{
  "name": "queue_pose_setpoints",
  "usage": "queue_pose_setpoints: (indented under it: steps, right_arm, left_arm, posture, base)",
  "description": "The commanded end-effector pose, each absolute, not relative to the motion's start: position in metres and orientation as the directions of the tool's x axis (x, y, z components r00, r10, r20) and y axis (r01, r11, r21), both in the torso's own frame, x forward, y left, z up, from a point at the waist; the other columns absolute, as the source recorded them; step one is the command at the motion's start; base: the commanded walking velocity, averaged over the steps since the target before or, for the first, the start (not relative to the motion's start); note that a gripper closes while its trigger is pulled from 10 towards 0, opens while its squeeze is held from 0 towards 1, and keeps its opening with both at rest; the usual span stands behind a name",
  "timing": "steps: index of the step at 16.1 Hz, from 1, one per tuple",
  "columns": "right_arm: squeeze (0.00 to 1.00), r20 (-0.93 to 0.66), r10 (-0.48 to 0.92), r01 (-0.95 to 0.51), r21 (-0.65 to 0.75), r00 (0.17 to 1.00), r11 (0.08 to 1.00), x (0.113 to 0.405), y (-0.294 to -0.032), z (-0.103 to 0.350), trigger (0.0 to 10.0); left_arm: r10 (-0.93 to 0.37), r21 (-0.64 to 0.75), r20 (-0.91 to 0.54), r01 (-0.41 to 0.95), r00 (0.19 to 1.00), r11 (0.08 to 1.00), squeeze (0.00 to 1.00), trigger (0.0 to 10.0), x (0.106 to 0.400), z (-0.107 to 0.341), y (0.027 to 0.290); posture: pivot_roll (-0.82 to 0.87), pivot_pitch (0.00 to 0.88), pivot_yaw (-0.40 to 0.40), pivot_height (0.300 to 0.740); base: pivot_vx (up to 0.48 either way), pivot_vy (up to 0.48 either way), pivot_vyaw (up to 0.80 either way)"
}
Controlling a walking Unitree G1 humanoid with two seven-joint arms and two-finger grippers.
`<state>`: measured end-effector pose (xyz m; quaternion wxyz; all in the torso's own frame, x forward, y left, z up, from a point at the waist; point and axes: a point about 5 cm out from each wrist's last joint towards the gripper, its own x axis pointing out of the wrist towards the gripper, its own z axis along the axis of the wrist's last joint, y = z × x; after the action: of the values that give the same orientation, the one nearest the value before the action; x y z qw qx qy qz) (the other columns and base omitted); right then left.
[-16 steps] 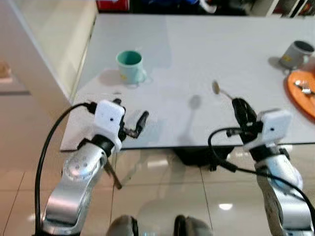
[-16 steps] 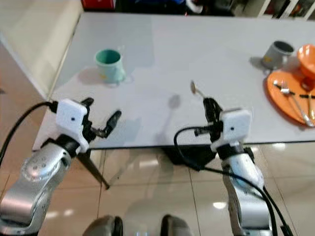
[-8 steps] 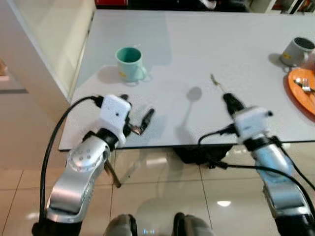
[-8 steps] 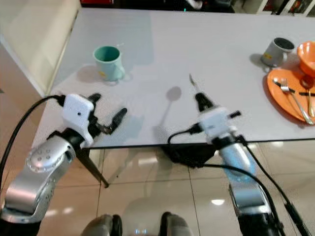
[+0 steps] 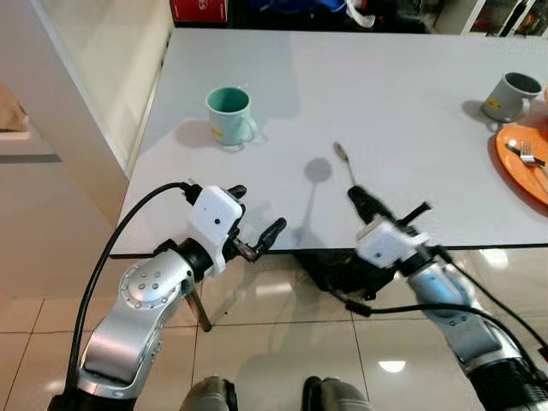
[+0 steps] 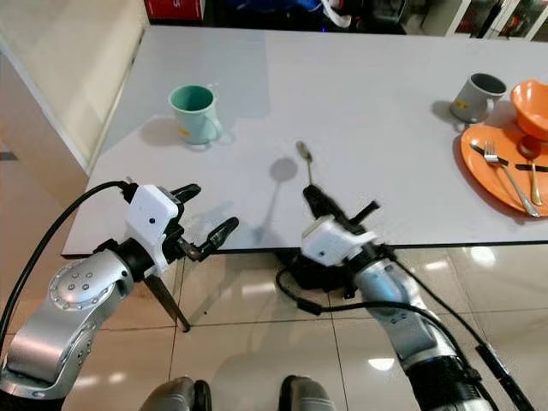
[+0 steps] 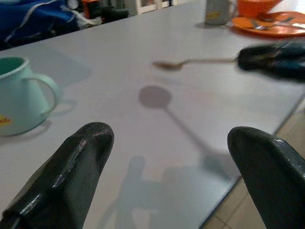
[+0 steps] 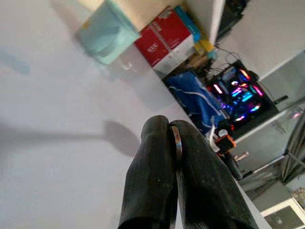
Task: Setting the table
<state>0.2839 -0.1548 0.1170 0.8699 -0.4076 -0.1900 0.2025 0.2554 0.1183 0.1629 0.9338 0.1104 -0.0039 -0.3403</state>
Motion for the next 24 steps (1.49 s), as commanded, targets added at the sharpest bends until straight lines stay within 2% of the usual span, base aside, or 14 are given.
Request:
queue_pose_setpoints:
  steps: [1, 3, 9, 14, 15, 16, 17, 24]
  right_arm:
    - [0.0, 0.147, 0.505, -0.197, -0.802, 0.85, 0.564, 0.287, -0.156, 0.113, 10.0]
    - [0.0, 0.129, 0.495, -0.2, -0.806, 0.859, 0.558, 0.293, -0.157, 0.11, 10.0]
    - [0.0, 0.078, 0.517, -0.201, -0.864, 0.852, 0.462, 0.31, -0.169, 0.111, 10.0]
    - [0.0, -0.02, 0.567, -0.29, -0.874, 0.823, 0.39, 0.311, -0.187, 0.105, 10.0]
    - [0.27, -0.028, 0.572, -0.304, -0.868, 0.82, 0.393, 0.311, -0.188, 0.104, 10.0]
    - [0.95, -0.023, 0.568, -0.303, -0.863, 0.822, 0.404, 0.312, -0.19, 0.105, 10.0]
    - [1.0, -0.028, 0.562, -0.312, -0.854, 0.827, 0.416, 0.314, -0.193, 0.105, 10.0]
    - [1.0, -0.092, 0.599, -0.413, -0.806, 0.795, 0.425, 0.316, -0.198, 0.102, 10.0]
  left_arm:
    - [-0.671, 0.197, -0.07, 0.669, 0.738, 0.716, 0.0, 10.0, 0.254, 0.162, 0.113]
    - [-0.679, 0.194, -0.067, 0.677, 0.731, 0.71, 0.0, 10.0, 0.253, 0.164, 0.112]
    - [-0.689, 0.188, -0.068, 0.687, 0.722, 0.702, 0.0, 10.0, 0.25, 0.164, 0.11]
    - [-0.689, 0.184, -0.072, 0.688, 0.721, 0.702, 0.0, 10.0, 0.248, 0.163, 0.111]
    - [-0.689, 0.184, -0.073, 0.689, 0.721, 0.701, 0.0, 10.0, 0.248, 0.163, 0.111]
    - [-0.69, 0.183, -0.073, 0.69, 0.72, 0.701, 0.0, 10.0, 0.248, 0.163, 0.11]
    - [-0.691, 0.185, -0.077, 0.691, 0.719, 0.699, 0.0, 10.0, 0.248, 0.163, 0.111]
    - [-0.69, 0.185, -0.085, 0.691, 0.719, 0.698, 0.0, 10.0, 0.245, 0.162, 0.112]
  posture:
    - [0.07, 0.085, -0.016, 0.74]
    - [0.07, 0.088, -0.014, 0.74]
    - [0.08, 0.095, -0.02, 0.74]
    - [0.08, 0.094, -0.025, 0.74]
    - [0.08, 0.096, -0.024, 0.74]
    - [0.08, 0.095, -0.025, 0.74]
    - [0.08, 0.095, -0.025, 0.74]
    - [0.08, 0.095, -0.029, 0.74]
  base:
    - [0.0, 0.0, 0.0]
    - [0.0, 0.0, 0.0]
    - [0.0, 0.0, 0.0]
    - [0.0, 0.0, 0.0]
    - [0.0, 0.0, 0.0]
    - [0.0, 0.0, 0.0]
    - [0.0, 0.0, 0.0]
    - [0.0, 0.0, 0.0]
